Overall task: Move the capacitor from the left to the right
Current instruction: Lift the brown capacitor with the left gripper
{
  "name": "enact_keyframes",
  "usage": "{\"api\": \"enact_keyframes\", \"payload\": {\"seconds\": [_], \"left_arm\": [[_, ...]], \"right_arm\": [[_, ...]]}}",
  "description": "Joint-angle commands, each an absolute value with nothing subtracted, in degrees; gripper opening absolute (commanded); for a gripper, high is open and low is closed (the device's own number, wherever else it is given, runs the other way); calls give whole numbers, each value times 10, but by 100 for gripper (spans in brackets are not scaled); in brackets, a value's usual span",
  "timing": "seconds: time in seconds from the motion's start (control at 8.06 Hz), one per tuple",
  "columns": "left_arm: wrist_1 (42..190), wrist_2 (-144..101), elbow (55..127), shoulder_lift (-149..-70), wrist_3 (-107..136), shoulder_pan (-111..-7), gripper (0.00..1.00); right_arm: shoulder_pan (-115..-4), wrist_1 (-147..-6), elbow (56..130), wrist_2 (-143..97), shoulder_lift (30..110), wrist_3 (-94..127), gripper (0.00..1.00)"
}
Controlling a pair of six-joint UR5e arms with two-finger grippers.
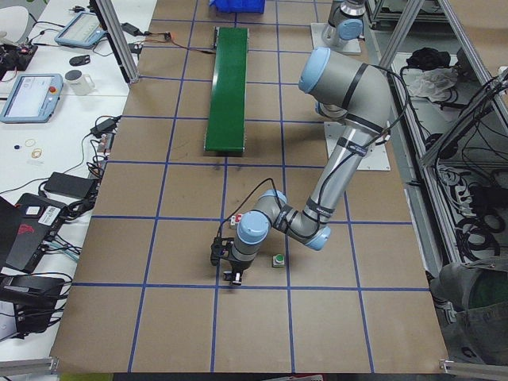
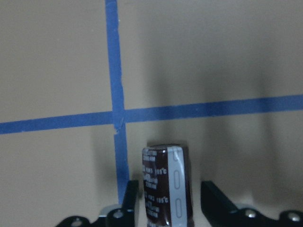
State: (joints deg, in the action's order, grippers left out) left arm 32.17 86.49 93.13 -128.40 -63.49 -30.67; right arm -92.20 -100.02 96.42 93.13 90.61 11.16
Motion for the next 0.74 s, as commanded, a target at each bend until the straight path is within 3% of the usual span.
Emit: {"api": "enact_keyframes", "payload": {"seconds": [0.0, 0.25, 0.37, 0.5, 0.62], "left_arm": [[323, 865, 931, -1281, -636, -307, 47], [323, 864, 931, -1281, -635, -307, 50], [323, 864, 931, -1281, -635, -307, 45], [323, 865, 932, -1280, -634, -308, 27], [325, 864, 932, -1276, -633, -308, 23]], "right_arm": [[-922, -1000, 964, 931, 906, 112, 100], [-922, -1000, 964, 931, 906, 112, 100], [-922, -1000, 964, 931, 906, 112, 100], [-922, -1000, 964, 931, 906, 112, 100], [-922, -1000, 964, 931, 906, 112, 100]]}}
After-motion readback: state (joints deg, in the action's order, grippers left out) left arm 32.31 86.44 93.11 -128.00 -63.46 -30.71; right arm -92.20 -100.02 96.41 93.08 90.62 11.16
